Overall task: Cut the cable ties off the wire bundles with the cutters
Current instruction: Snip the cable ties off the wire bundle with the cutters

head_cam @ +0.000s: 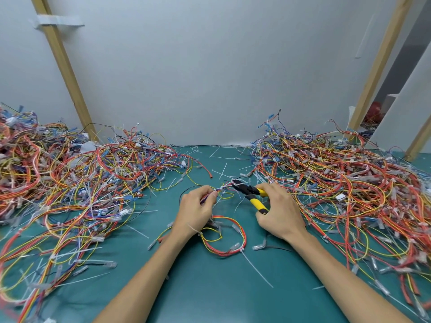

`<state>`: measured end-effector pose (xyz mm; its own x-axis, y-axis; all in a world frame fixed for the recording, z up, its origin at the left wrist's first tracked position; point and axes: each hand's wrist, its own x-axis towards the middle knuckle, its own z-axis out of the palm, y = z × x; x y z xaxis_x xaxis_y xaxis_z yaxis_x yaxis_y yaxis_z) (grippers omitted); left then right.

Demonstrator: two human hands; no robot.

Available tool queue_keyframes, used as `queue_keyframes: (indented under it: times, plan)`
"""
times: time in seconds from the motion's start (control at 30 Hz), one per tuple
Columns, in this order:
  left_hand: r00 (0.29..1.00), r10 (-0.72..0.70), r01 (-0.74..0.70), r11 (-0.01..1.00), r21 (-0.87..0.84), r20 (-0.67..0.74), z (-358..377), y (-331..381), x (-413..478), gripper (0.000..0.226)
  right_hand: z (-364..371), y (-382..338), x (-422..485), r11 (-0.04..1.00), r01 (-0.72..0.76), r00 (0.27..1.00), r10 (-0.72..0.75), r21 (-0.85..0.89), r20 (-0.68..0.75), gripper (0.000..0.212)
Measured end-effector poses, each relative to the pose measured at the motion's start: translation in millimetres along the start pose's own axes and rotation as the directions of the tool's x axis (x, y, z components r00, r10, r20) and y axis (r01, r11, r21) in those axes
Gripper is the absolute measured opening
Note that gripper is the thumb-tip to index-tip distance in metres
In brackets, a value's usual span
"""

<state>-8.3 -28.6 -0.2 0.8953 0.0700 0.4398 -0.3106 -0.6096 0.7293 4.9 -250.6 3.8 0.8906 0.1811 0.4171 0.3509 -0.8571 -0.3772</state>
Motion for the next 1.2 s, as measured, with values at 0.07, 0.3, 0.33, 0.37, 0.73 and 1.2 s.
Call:
queue_keyframes:
  times: [0.07,0.3,0.33,0.37,0.73,1.2]
  plan:
    - [1.000,0.002,-0.002,1.000,0.003,-0.004,-0.3,1.0,-0.2,0.031,1.2,0.5,0.0,0.999,0.008,1.000,-0.008,-0.038,-0.005,0.054]
    - [0.996,-0.065,0.065,0.998,0.000,-0.056,-3.4,1.4,0.7,0.027,1.9,-0.4,-0.8,0.994,-0.035,0.993,0.023,-0.107,-0.113,0.057]
    - [0.995,-0.077,0.077,0.997,-0.002,-0.060,-4.1,1.1,0.9,0.027,1.6,0.0,-0.9,0.992,-0.050,0.993,0.037,-0.112,-0.115,0.057]
    - [0.994,-0.085,0.085,0.996,-0.005,-0.062,-4.5,0.9,1.1,0.027,1.3,0.4,-0.8,0.991,-0.059,0.993,0.045,-0.117,-0.113,0.058]
    - [0.999,0.020,-0.017,0.995,0.100,-0.031,-2.5,0.5,-3.5,0.024,-0.7,-9.7,-5.0,0.985,0.104,0.989,-0.116,-0.135,-0.087,0.055]
    - [0.988,0.153,-0.148,0.943,0.297,0.008,-6.6,6.9,-7.7,0.020,-0.5,-10.8,-6.5,0.988,0.121,0.987,-0.129,-0.096,-0.092,0.053]
